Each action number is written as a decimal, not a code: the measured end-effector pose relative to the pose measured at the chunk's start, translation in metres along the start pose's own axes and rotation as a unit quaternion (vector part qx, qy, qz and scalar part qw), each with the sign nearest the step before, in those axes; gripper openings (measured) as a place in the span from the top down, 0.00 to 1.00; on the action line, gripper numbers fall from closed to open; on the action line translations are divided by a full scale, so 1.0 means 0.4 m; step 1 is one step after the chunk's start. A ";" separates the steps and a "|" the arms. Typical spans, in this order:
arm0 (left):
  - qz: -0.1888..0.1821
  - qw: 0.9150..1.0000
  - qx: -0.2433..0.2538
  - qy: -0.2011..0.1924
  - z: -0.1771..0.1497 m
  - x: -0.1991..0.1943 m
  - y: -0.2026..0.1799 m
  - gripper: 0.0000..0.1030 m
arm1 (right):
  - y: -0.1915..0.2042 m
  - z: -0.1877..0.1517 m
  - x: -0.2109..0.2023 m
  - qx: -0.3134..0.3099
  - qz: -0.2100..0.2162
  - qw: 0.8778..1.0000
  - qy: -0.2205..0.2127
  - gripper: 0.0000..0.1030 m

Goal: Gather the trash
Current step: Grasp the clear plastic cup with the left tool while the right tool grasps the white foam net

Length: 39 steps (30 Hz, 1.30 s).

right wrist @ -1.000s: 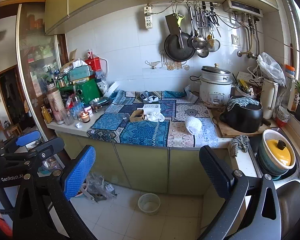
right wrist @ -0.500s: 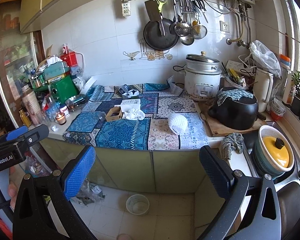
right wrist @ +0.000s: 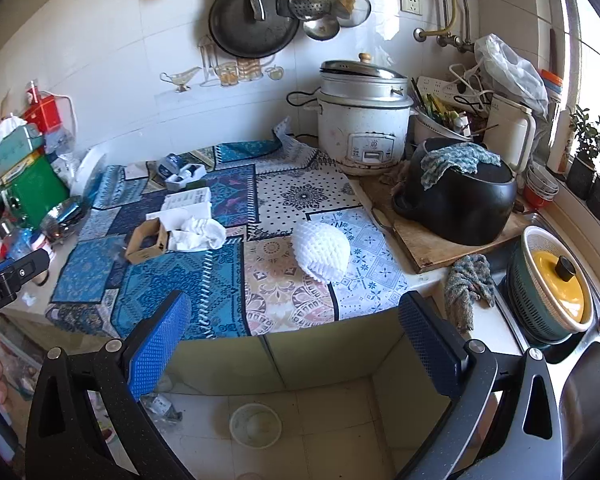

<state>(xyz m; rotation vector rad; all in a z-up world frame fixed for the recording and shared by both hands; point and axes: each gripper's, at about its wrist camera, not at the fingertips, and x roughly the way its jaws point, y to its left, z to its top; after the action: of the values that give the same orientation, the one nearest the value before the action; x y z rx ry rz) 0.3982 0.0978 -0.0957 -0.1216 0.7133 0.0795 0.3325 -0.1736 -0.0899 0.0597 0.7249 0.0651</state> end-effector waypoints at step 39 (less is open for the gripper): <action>0.090 0.938 -0.287 0.170 0.086 0.689 0.348 0.58 | -0.127 0.127 0.714 0.032 0.099 0.958 0.269 0.34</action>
<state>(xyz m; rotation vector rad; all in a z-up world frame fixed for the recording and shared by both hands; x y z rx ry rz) 0.6123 0.2489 -0.2627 -0.6429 1.0311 0.4522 0.5817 -0.2028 -0.2445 0.1810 1.2647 0.2576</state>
